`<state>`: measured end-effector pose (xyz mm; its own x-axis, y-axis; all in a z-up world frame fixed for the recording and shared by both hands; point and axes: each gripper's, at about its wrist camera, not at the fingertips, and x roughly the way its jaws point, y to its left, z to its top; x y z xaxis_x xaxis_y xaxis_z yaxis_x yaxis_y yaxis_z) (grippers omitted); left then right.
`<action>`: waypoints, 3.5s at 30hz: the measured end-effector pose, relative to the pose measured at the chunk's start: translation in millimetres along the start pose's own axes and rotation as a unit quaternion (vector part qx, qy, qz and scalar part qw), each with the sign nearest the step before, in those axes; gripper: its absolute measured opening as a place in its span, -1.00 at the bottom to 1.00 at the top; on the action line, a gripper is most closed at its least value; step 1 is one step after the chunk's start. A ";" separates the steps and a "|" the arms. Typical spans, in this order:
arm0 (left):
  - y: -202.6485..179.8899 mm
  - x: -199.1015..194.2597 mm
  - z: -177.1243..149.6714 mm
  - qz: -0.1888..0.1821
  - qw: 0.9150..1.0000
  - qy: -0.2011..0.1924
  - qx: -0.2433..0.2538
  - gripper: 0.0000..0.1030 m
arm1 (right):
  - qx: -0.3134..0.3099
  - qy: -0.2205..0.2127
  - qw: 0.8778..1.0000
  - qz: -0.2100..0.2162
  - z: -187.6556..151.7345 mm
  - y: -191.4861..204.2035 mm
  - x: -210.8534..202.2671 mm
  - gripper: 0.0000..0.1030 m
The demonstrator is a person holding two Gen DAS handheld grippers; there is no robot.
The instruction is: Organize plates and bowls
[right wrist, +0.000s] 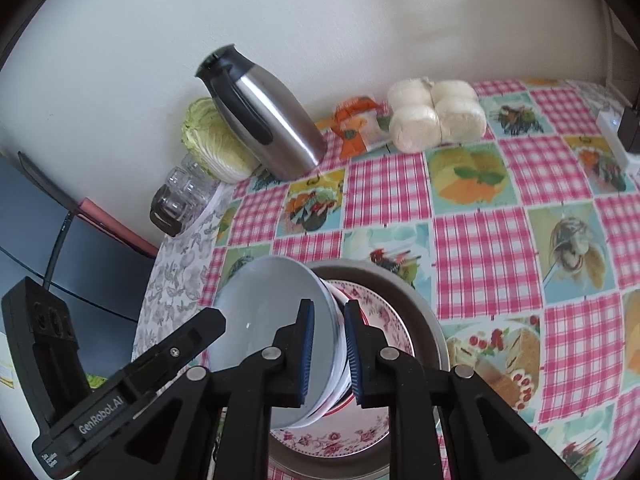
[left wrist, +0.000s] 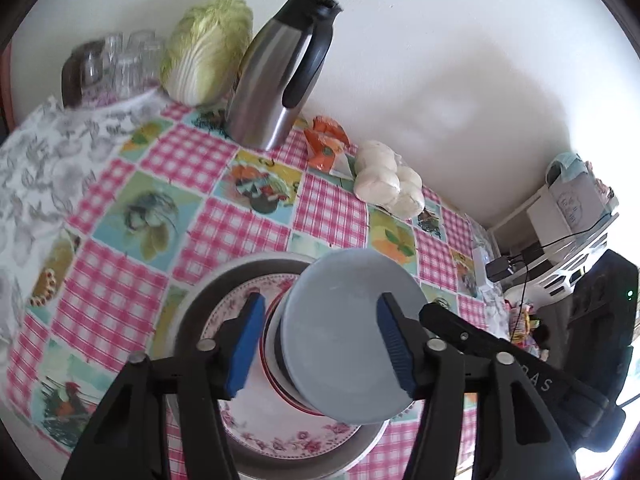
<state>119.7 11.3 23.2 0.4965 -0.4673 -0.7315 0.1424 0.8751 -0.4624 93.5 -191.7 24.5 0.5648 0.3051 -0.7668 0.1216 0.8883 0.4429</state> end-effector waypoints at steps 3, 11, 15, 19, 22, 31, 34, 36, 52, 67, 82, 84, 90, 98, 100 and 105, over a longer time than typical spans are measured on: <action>-1.4 -2.2 0.8 0.028 1.000 -0.006 0.012 0.48 | -0.015 -0.010 0.999 -0.028 0.8 3.0 -1.9 -0.11; 10.6 -3.7 3.0 0.136 0.990 -0.027 0.019 0.76 | -0.046 -0.019 0.995 -0.092 2.4 4.9 2.2 0.59; 14.2 -6.1 2.9 0.167 0.985 -0.044 0.026 0.82 | -0.055 -0.022 0.993 -0.101 0.7 5.7 3.2 0.85; 17.0 -8.0 3.0 0.197 0.978 -0.052 0.033 1.00 | -0.061 -0.028 0.992 -0.107 -0.3 7.4 3.1 1.00; 17.6 -9.8 1.4 0.204 0.977 -0.053 0.037 1.00 | -0.065 -0.033 0.991 -0.116 -1.2 6.7 1.7 1.00; 18.4 -23.4 -10.0 0.200 0.977 -0.068 0.032 1.00 | -0.071 -0.040 0.989 -0.121 -12.9 3.7 -10.1 1.00; 23.5 -29.6 -16.5 0.204 0.976 -0.069 0.019 1.00 | -0.081 -0.041 0.988 -0.124 -23.1 4.3 -16.0 1.00; 25.5 -34.3 -22.2 0.214 0.974 -0.073 0.019 1.00 | -0.088 -0.042 0.987 -0.124 -29.3 5.1 -19.5 1.00; 29.7 -37.1 -69.9 0.202 0.971 -0.001 0.128 1.00 | -0.131 -0.038 0.980 -0.148 -81.0 1.7 -33.3 1.00; 18.2 -33.1 -81.5 0.178 0.965 0.030 0.188 1.00 | -0.138 -0.017 0.976 -0.167 -99.2 -9.7 -29.9 1.00; 28.3 -20.8 -80.0 0.182 0.959 0.040 0.215 1.00 | -0.140 -0.013 0.977 -0.163 -98.2 -9.7 -24.0 1.00; 26.9 -19.1 -80.6 0.184 0.957 0.042 0.218 1.00 | -0.140 -0.013 0.977 -0.163 -98.5 -10.0 -23.1 1.00; 24.3 -18.5 -80.9 0.186 0.956 0.042 0.224 1.00 | -0.143 -0.011 0.976 -0.163 -98.5 -9.1 -21.2 1.00; 24.1 -17.8 -80.8 0.189 0.955 0.042 0.224 1.00 | -0.144 -0.007 0.976 -0.164 -98.3 -8.3 -19.1 1.00; 24.8 -17.7 -80.6 0.190 0.955 0.043 0.222 1.00 | -0.144 -0.008 0.976 -0.164 -98.4 -8.2 -19.1 1.00; 26.1 -18.6 -79.8 0.190 0.956 0.042 0.219 1.00 | -0.144 -0.008 0.976 -0.164 -98.5 -8.3 -18.6 1.00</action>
<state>45.8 32.8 -15.3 0.5157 -0.0979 -0.8512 0.3195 0.9438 0.0851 1.7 -170.9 -10.7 0.5463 -0.0150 -0.8375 0.0648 0.9976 0.0244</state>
